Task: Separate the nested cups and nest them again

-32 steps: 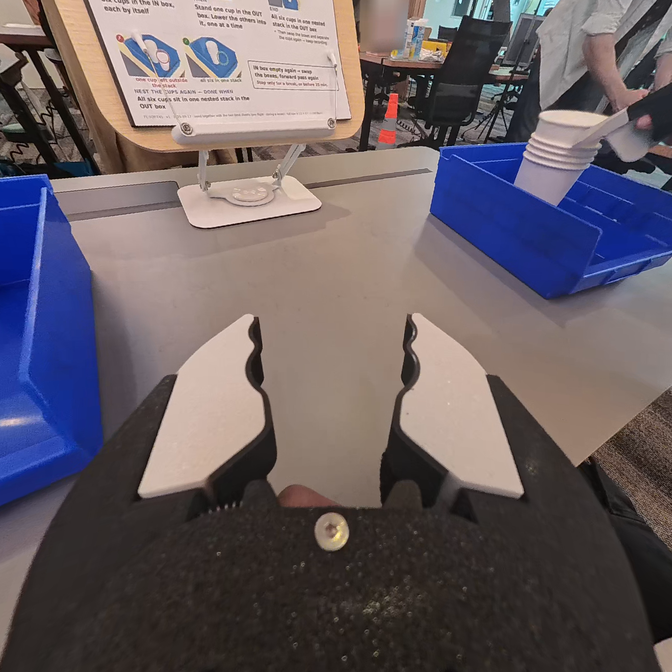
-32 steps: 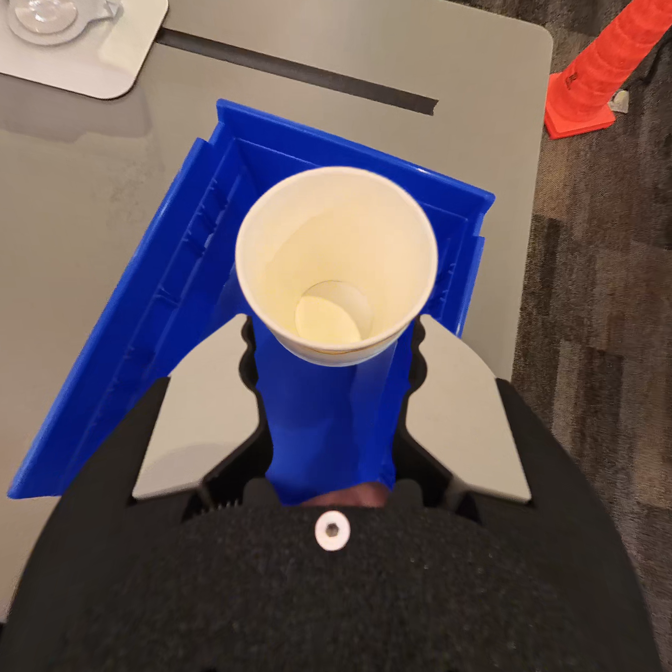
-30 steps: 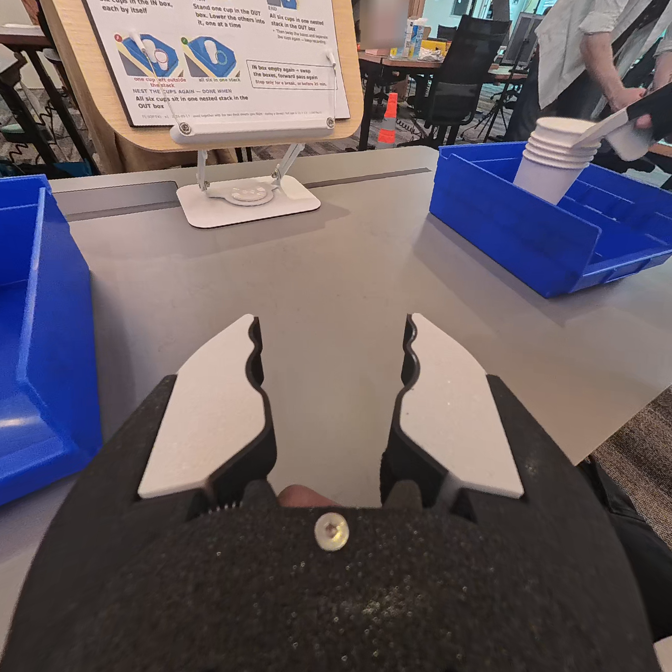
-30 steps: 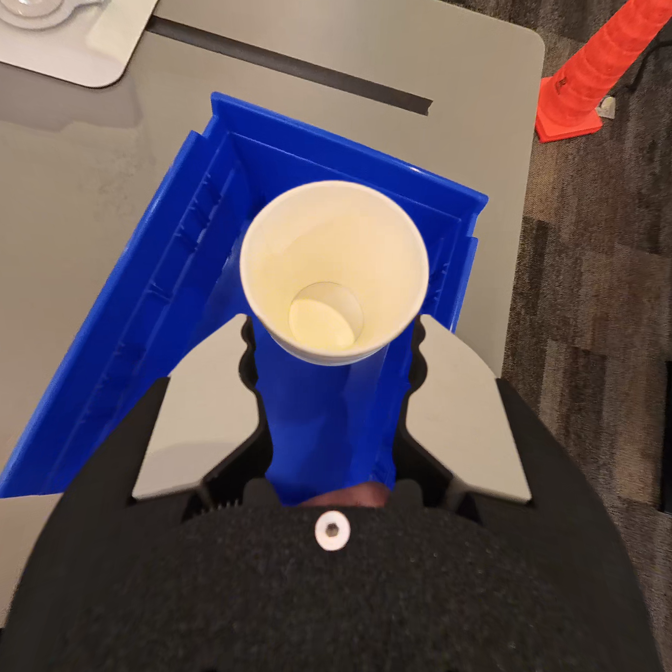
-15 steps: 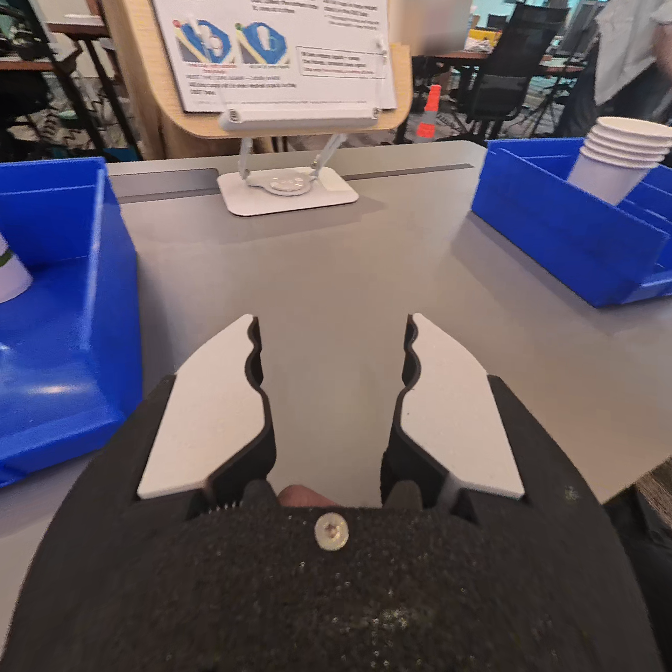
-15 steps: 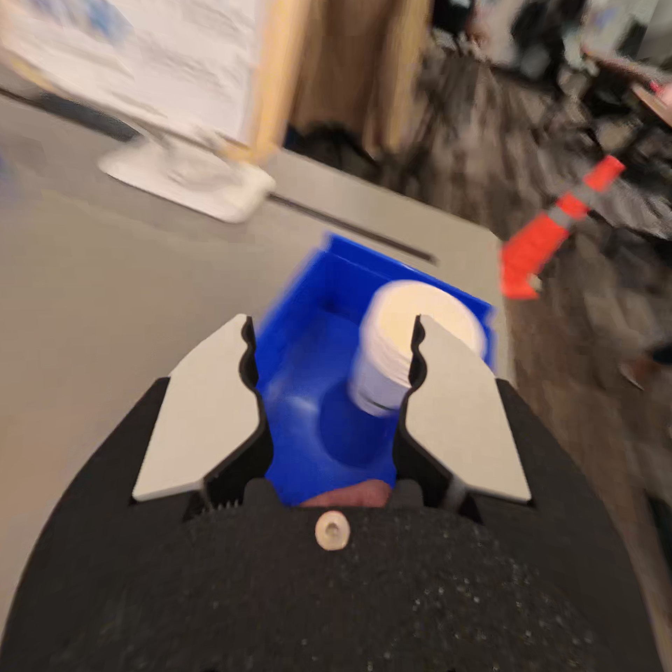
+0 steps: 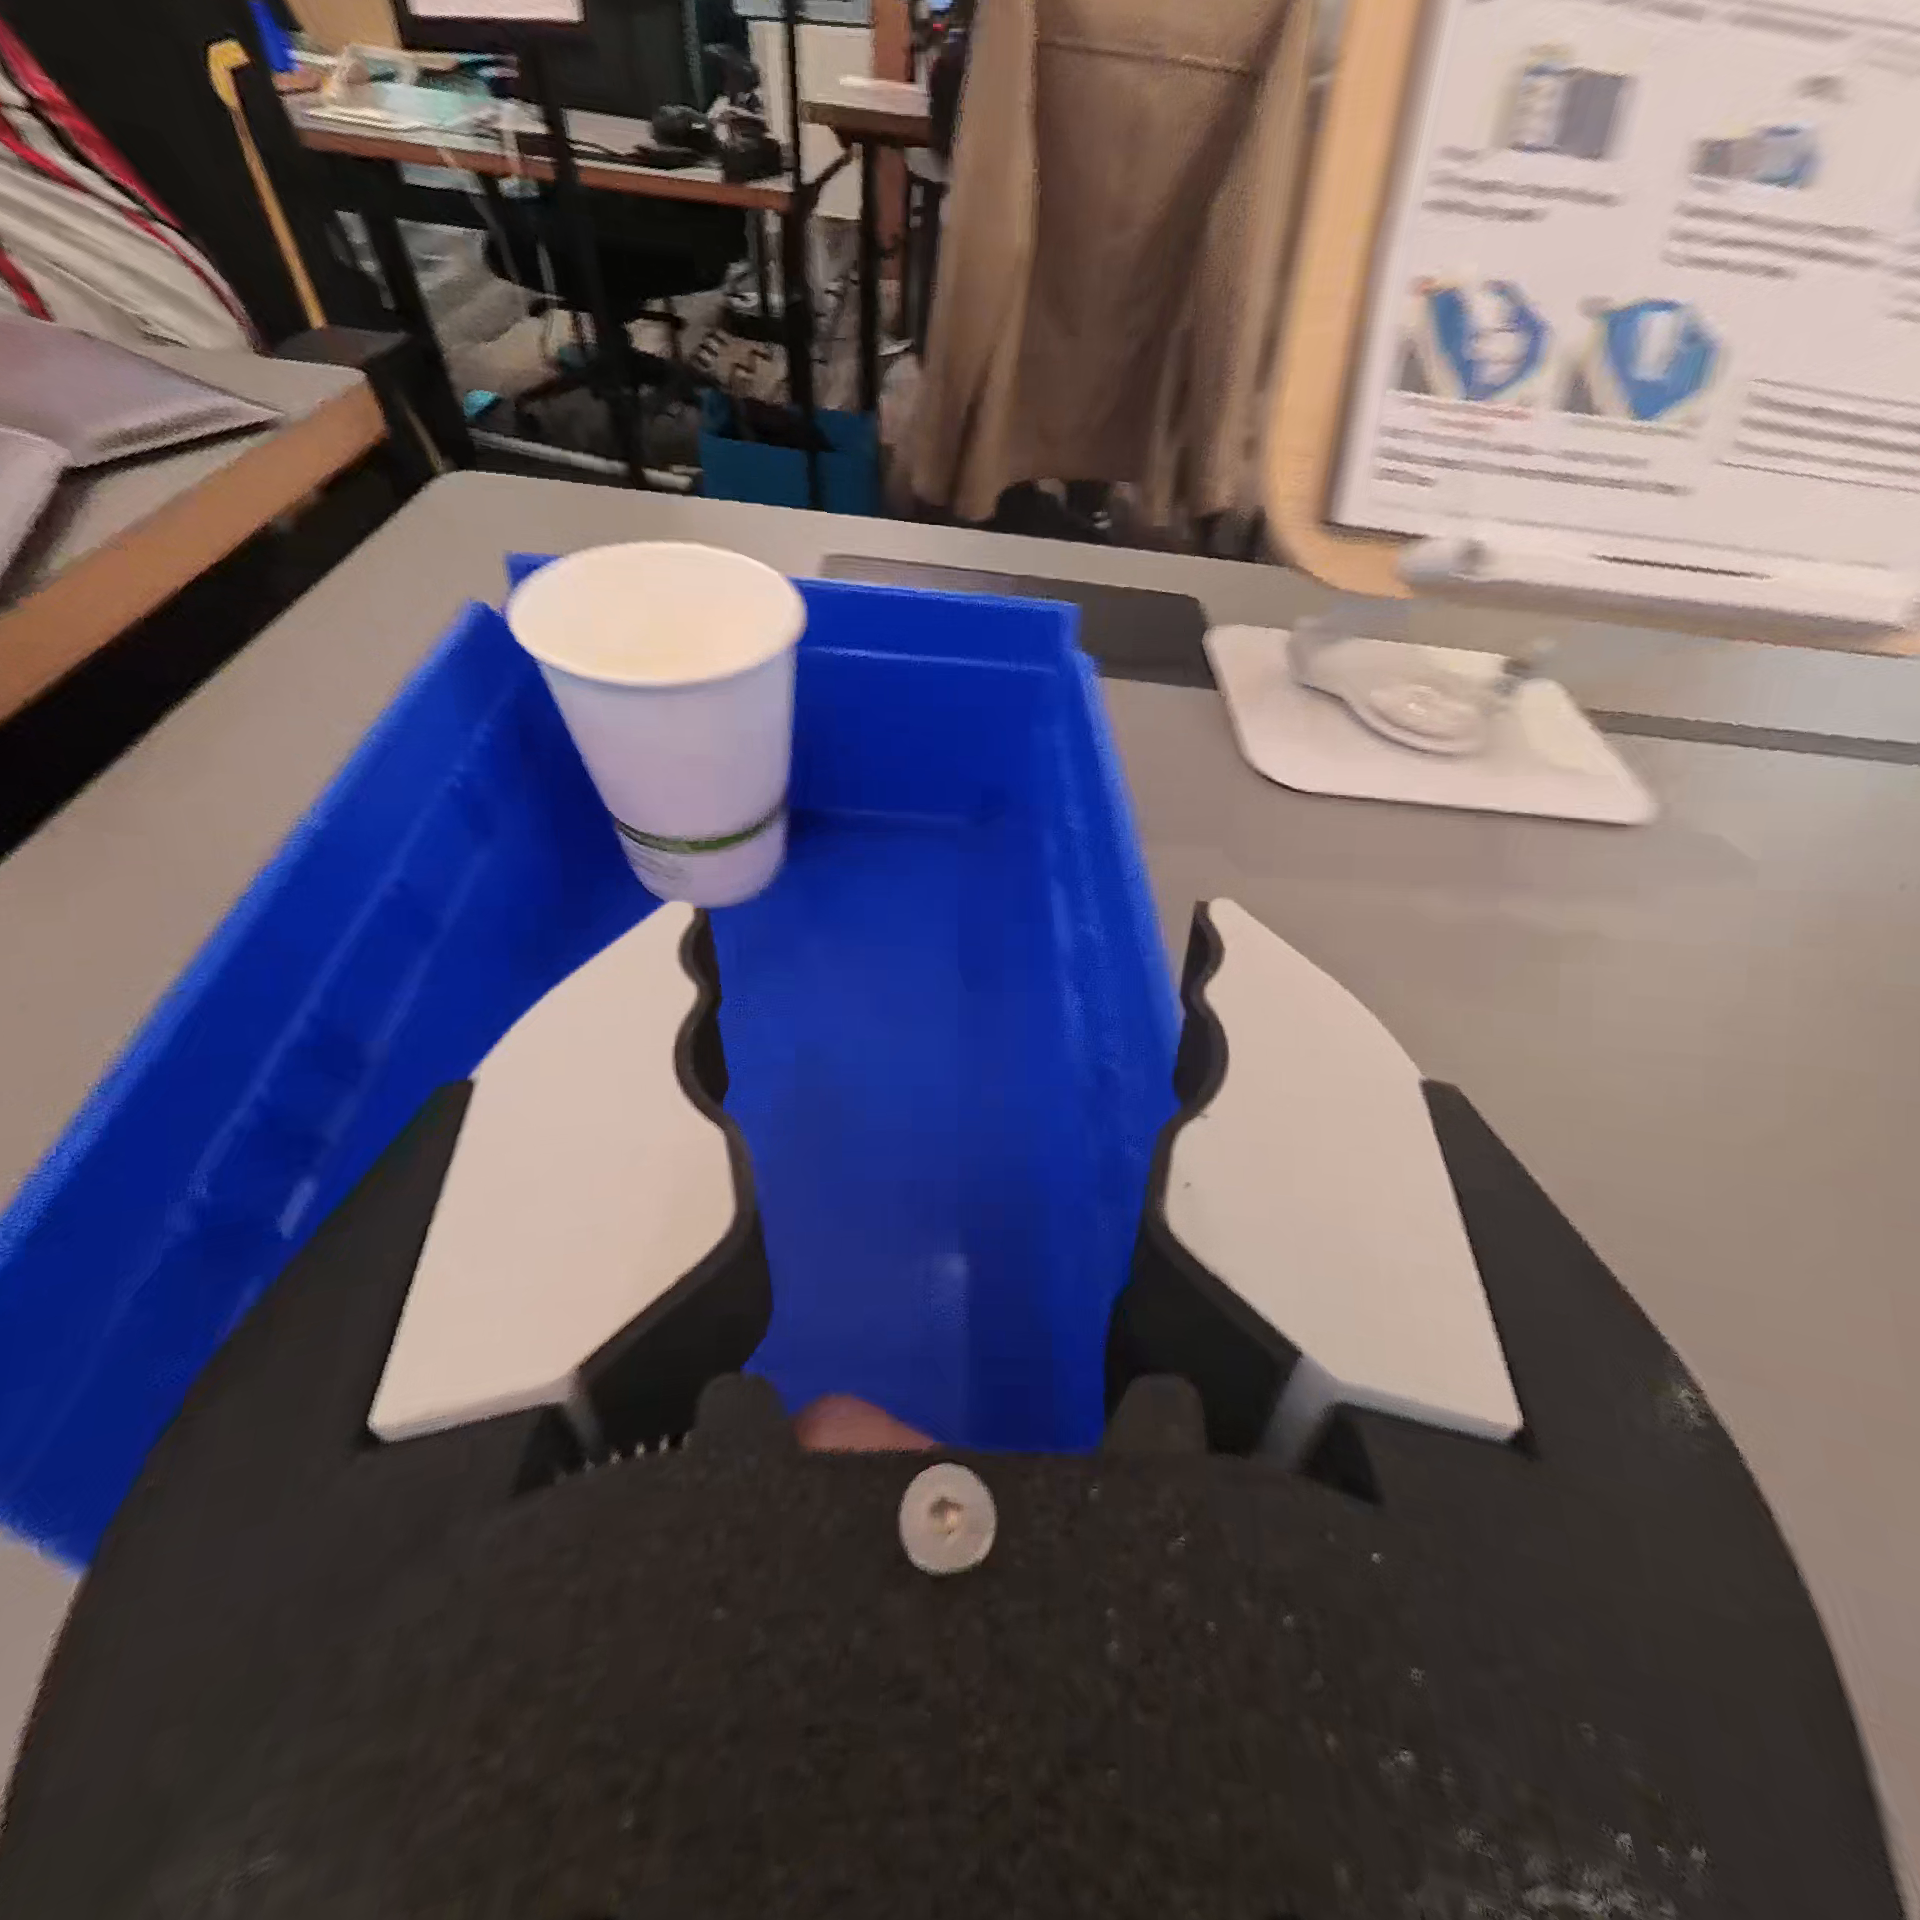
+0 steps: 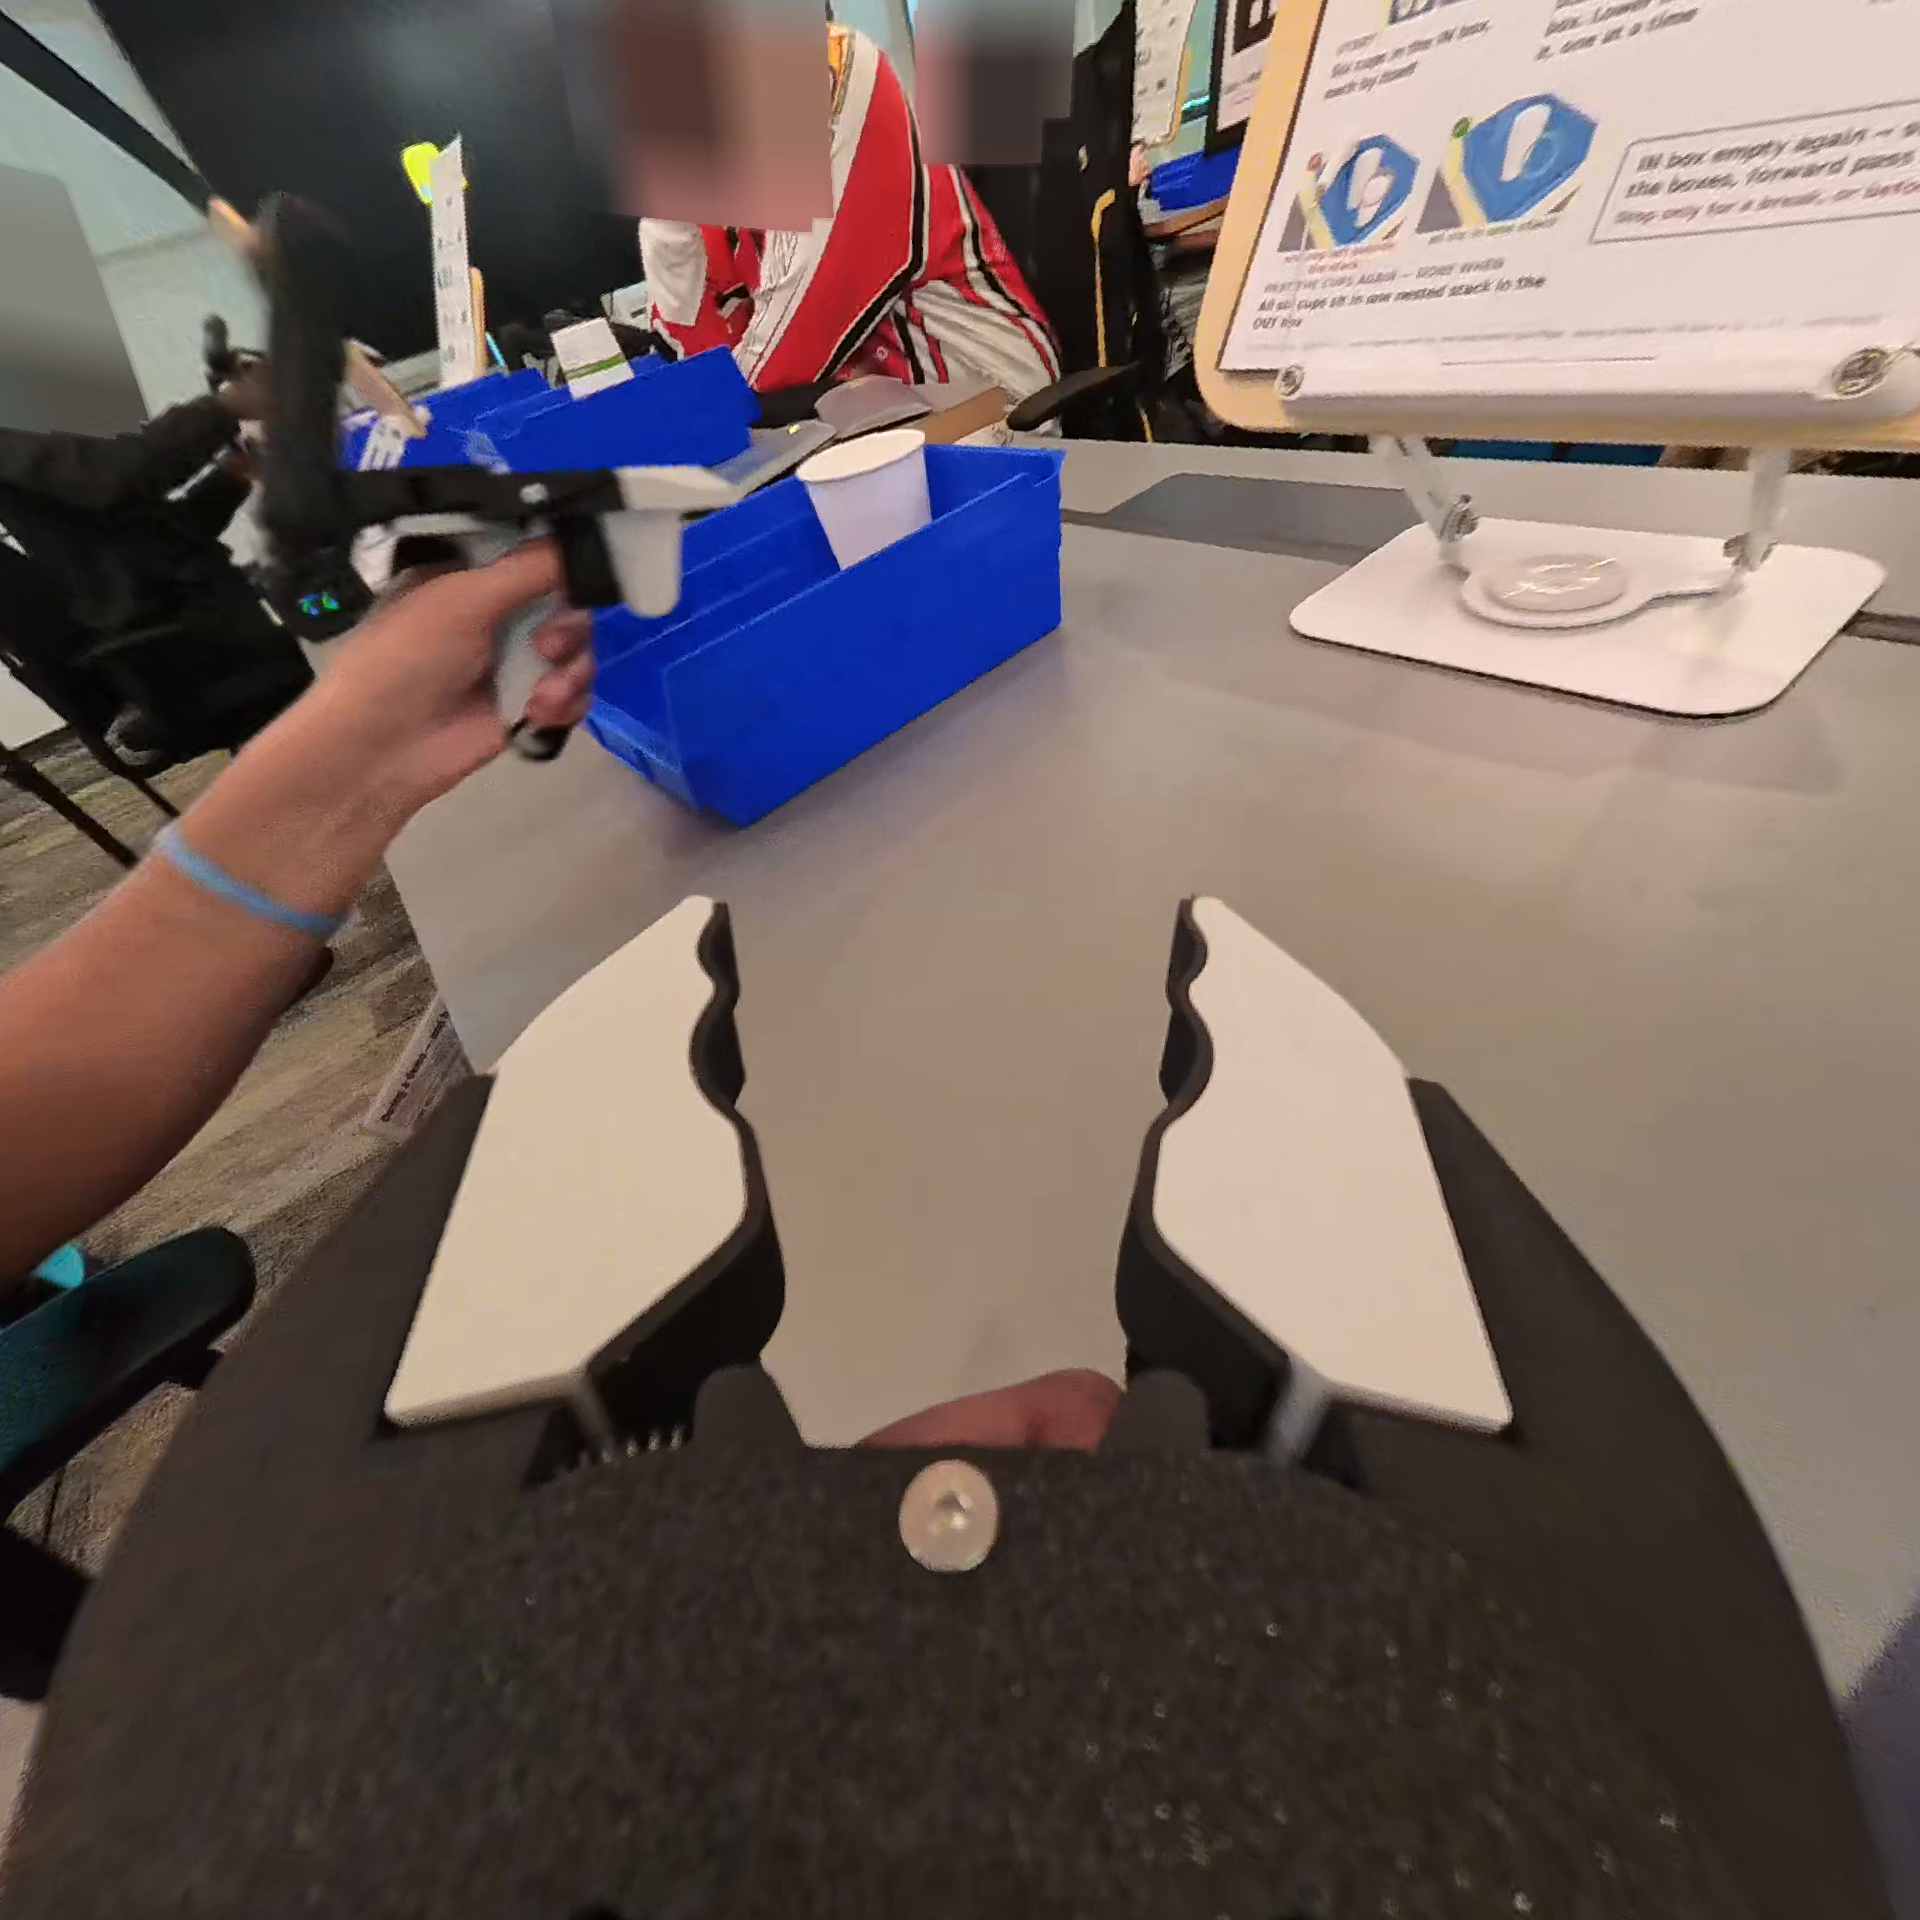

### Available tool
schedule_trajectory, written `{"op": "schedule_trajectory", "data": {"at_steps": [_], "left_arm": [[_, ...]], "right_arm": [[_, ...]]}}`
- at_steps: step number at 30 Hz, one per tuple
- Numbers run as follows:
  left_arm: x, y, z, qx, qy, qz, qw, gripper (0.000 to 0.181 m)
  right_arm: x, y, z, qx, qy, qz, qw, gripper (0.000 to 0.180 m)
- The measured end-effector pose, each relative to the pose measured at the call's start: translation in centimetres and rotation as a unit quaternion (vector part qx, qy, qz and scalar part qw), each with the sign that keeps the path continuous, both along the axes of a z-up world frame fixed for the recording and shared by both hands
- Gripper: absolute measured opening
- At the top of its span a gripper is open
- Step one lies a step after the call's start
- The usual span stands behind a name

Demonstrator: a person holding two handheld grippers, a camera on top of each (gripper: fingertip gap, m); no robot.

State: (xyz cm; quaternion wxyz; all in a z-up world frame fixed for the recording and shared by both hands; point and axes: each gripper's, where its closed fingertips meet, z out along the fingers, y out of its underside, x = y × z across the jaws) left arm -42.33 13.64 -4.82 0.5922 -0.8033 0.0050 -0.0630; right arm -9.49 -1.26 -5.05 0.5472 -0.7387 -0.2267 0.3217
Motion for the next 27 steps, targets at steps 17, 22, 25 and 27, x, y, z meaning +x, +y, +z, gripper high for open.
{"op": "schedule_trajectory", "data": {"at_steps": [17, 22, 25, 27], "left_arm": [[-8.0, 17.5, -8.3, -0.122, 0.037, 0.104, 0.986, 0.094], [-7.3, 16.8, -6.7, -0.106, 0.041, 0.081, 0.990, 0.091], [-6.3, 14.5, -4.4, -0.083, 0.027, 0.035, 0.996, 0.090], [-5.6, 12.0, -2.2, -0.057, 0.020, -0.010, 0.998, 0.090]], "right_arm": [[-0.6, -1.5, -1.0, -0.009, -0.017, 0.040, 0.999, 0.076], [0.4, -1.0, -1.0, -0.009, -0.020, 0.029, 0.999, 0.075], [1.8, -0.5, -0.5, -0.010, -0.013, 0.019, 1.000, 0.074], [3.0, -0.2, -0.1, -0.003, -0.016, 0.011, 1.000, 0.074]]}}
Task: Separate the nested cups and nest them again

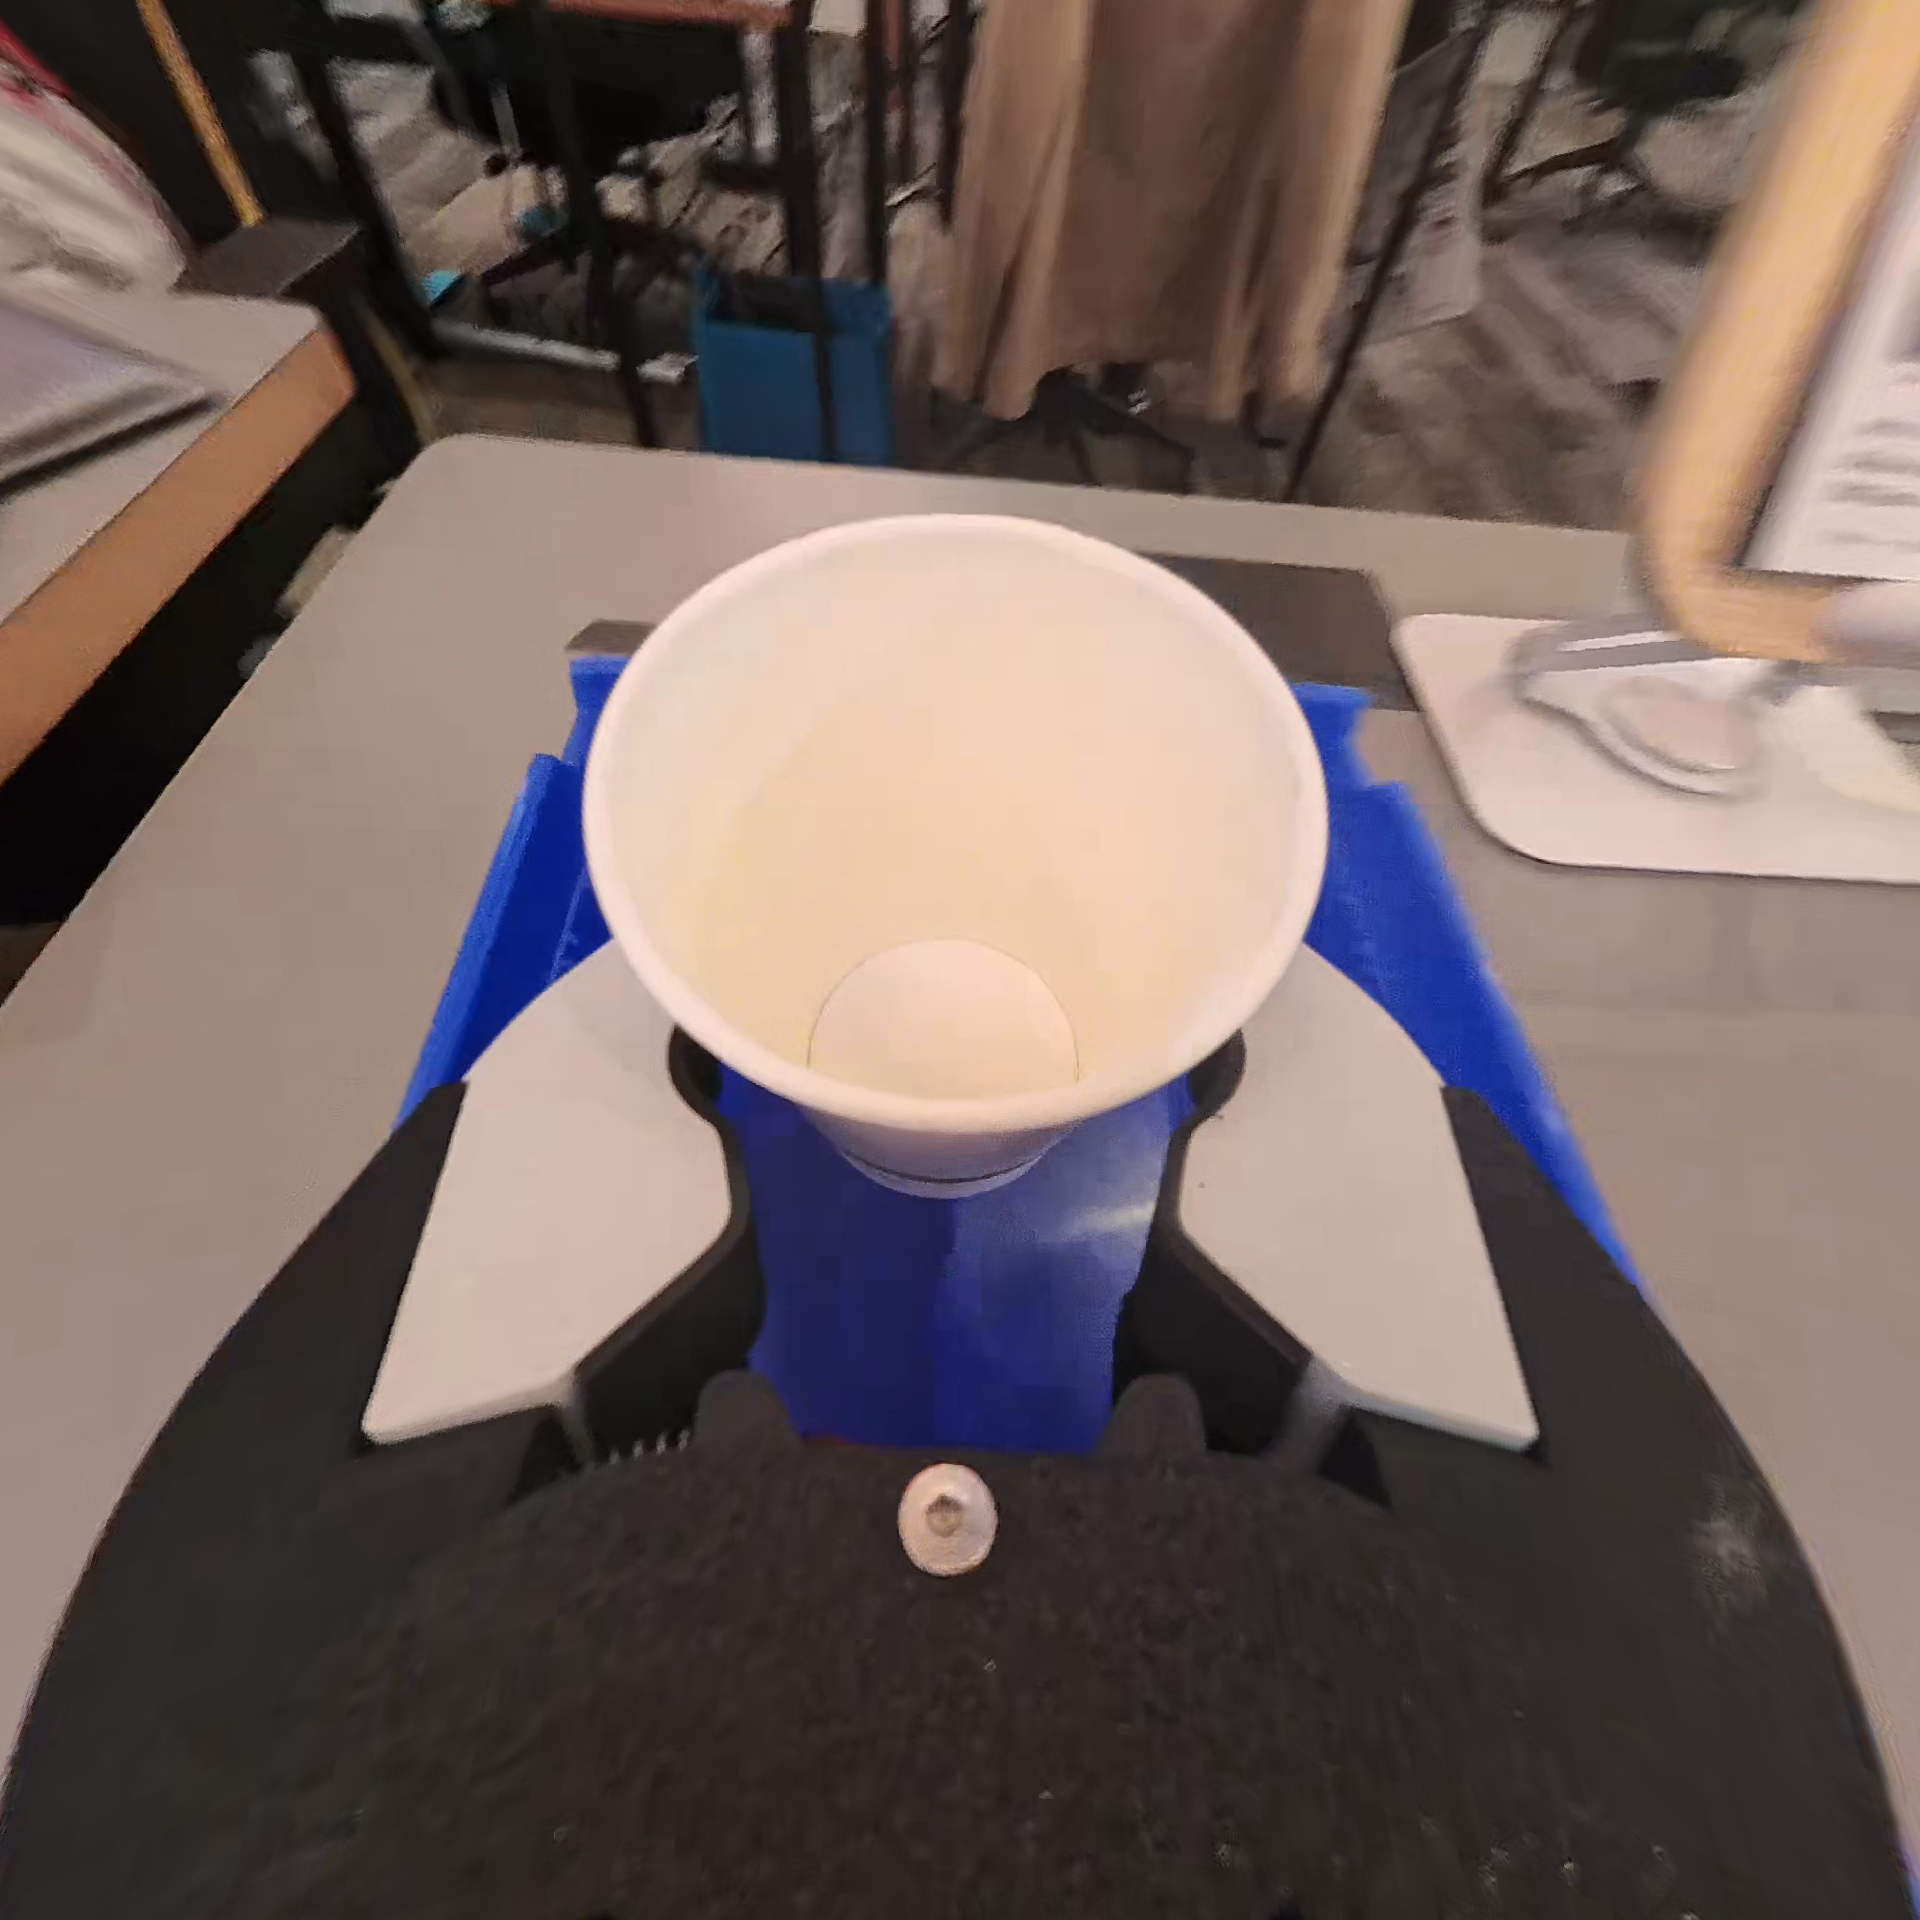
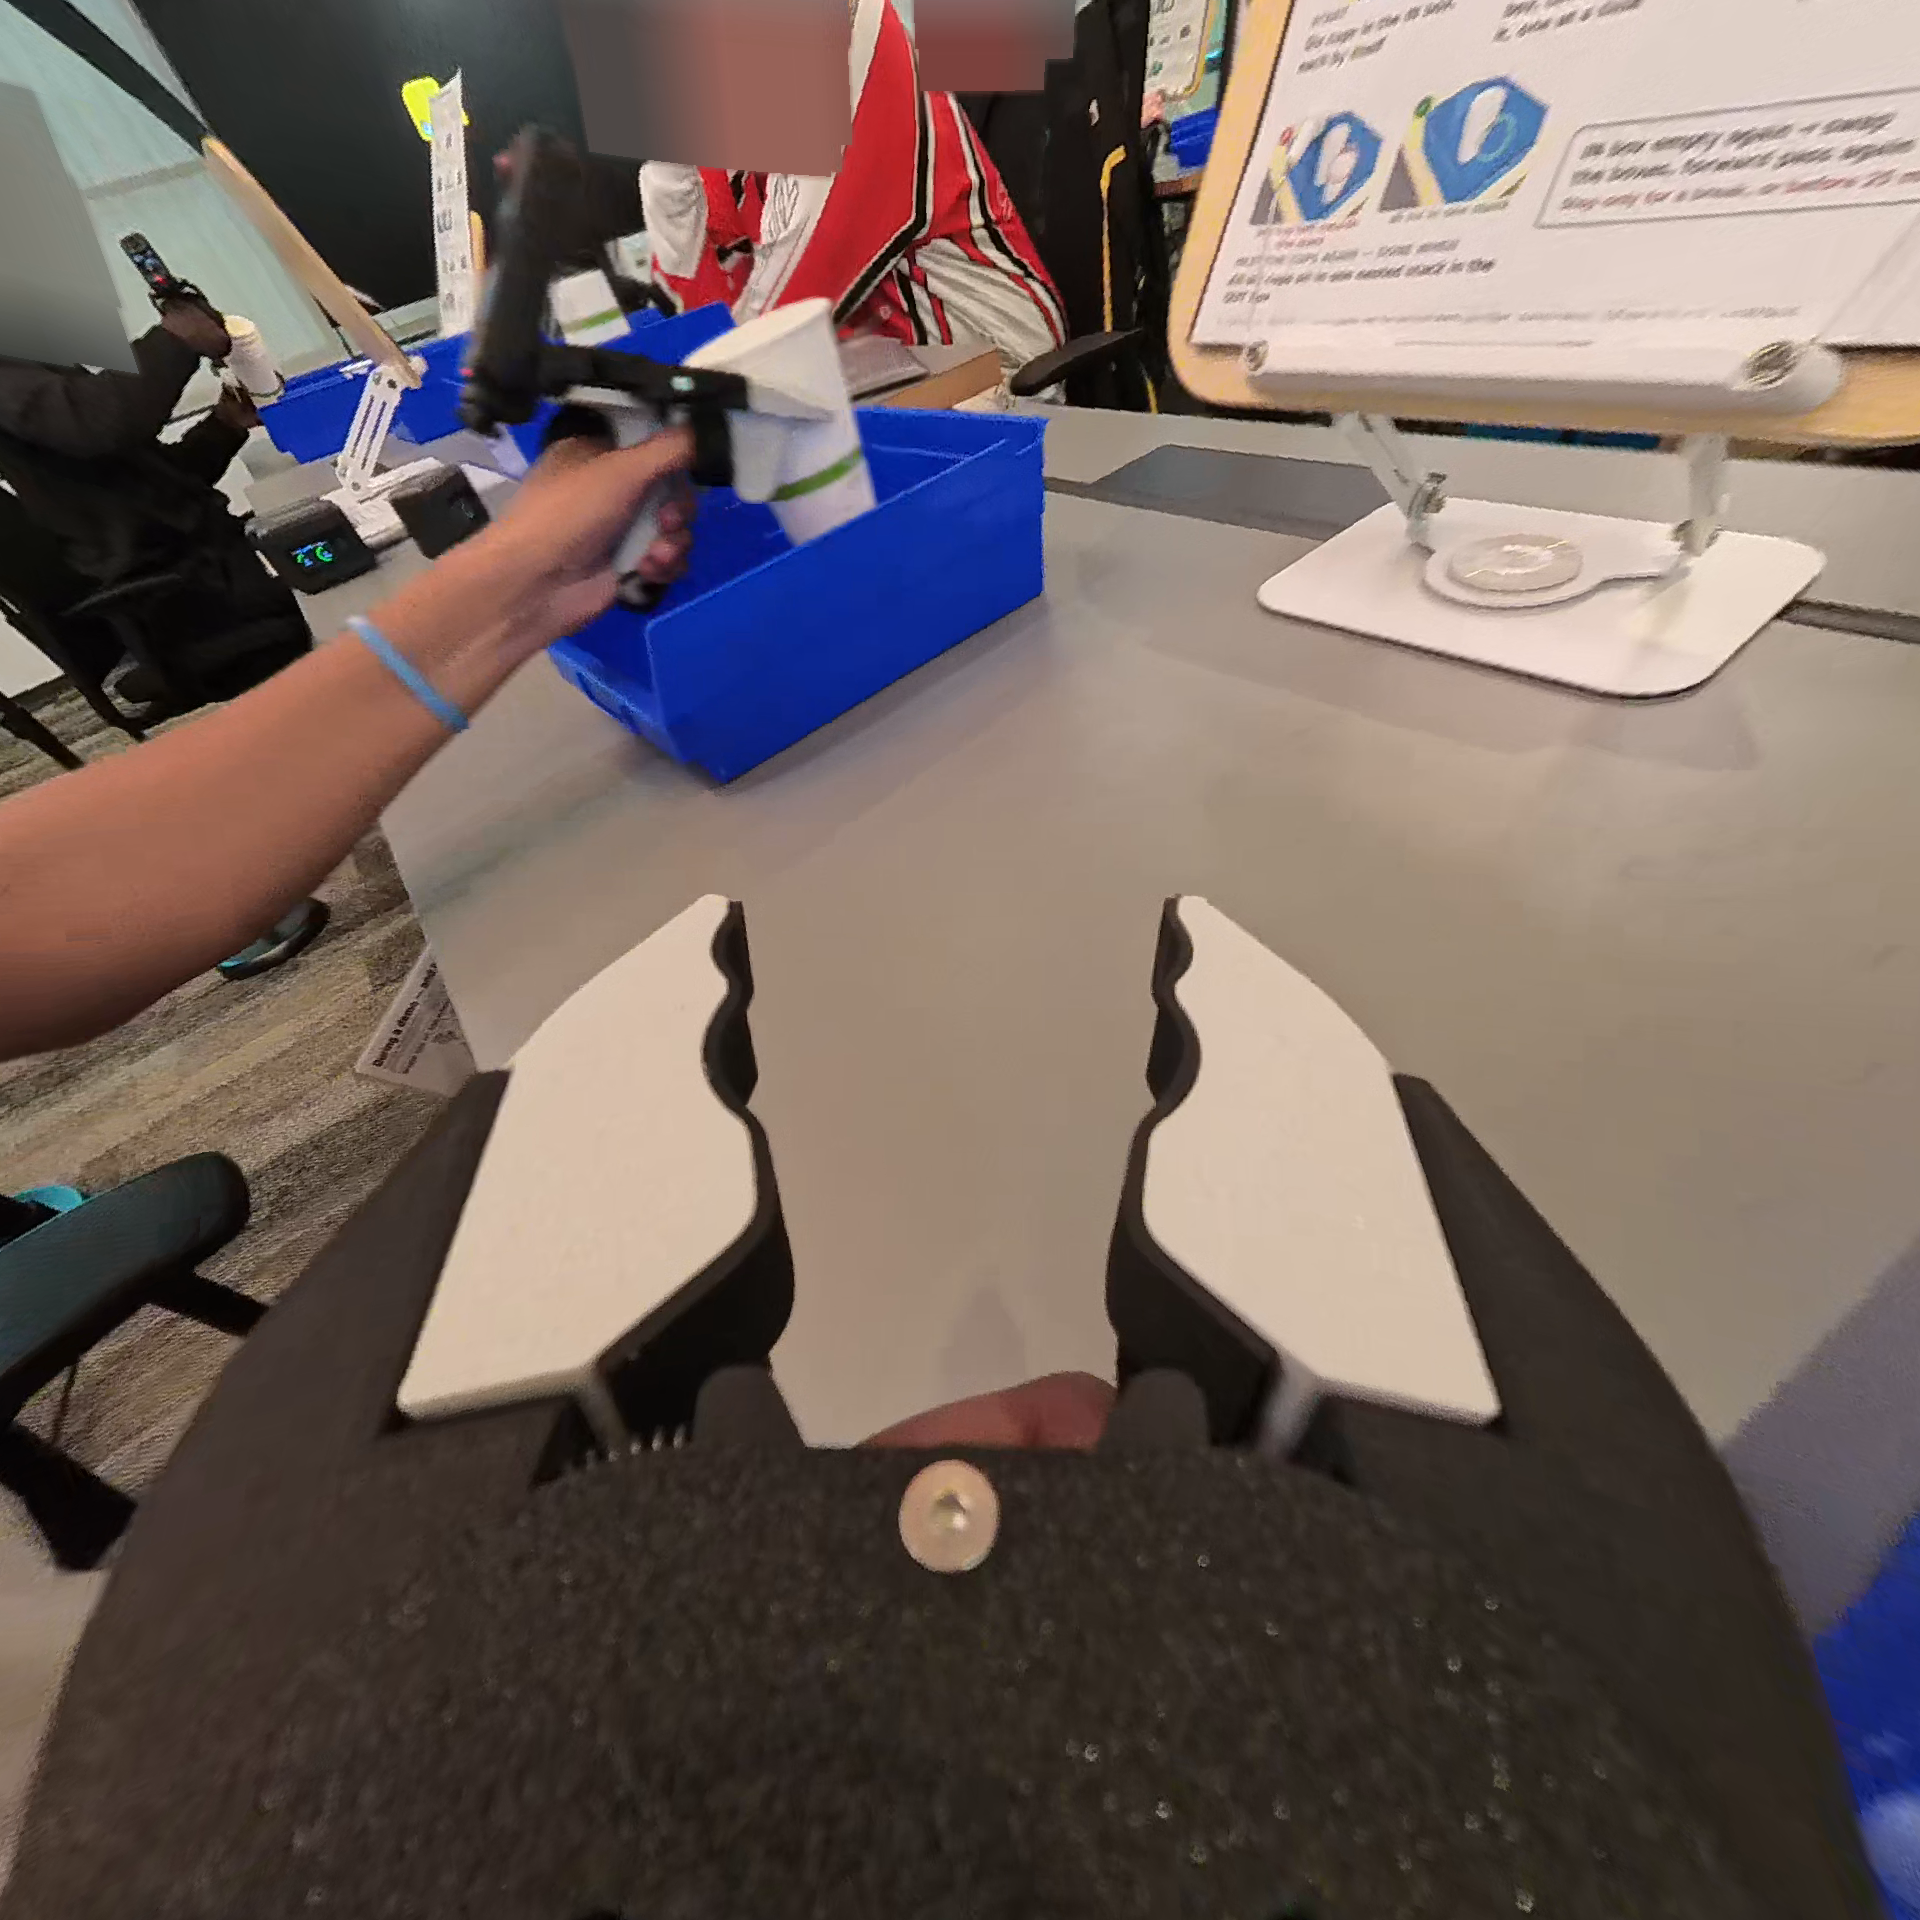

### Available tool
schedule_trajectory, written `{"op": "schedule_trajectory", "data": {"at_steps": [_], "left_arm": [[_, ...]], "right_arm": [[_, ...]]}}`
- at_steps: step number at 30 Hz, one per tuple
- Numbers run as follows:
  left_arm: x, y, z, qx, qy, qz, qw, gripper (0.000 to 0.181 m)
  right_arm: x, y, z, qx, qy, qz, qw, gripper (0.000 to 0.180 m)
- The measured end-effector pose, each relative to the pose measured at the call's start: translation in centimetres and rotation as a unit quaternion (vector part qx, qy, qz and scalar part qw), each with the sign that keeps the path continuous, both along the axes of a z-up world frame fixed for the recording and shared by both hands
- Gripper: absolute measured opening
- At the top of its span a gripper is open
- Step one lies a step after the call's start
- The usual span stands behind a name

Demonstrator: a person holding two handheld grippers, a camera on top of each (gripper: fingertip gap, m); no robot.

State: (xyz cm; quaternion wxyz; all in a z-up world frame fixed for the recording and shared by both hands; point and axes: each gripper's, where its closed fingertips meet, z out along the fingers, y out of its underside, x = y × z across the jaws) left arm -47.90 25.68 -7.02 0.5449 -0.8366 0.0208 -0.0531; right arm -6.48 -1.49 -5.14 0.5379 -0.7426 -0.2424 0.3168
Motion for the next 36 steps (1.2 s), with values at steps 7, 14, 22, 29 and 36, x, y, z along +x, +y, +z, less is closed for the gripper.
{"op": "schedule_trajectory", "data": {"at_steps": [7, 14, 22, 29, 36], "left_arm": [[5.6, -10.3, 6.3, 0.011, -0.090, -0.235, 0.968, 0.089], [18.6, -18.7, 8.3, -0.028, -0.084, -0.467, 0.880, 0.089], [29.7, -24.1, 6.8, -0.072, 0.006, -0.594, 0.801, 0.089], [32.4, -25.0, 6.3, -0.082, 0.021, -0.626, 0.775, 0.090], [33.3, -25.4, 5.8, -0.082, 0.026, -0.630, 0.772, 0.090]], "right_arm": [[0.9, -0.4, 2.2, 0.028, 0.018, 0.096, 0.995, 0.072], [-5.1, 2.0, 6.4, 0.031, 0.043, 0.214, 0.975, 0.079], [-9.4, 4.2, 9.2, 0.044, 0.011, 0.265, 0.963, 0.089], [-10.1, 2.6, 8.6, 0.040, 0.002, 0.298, 0.954, 0.092], [-10.0, 2.4, 8.1, 0.045, 0.020, 0.294, 0.955, 0.094]]}}
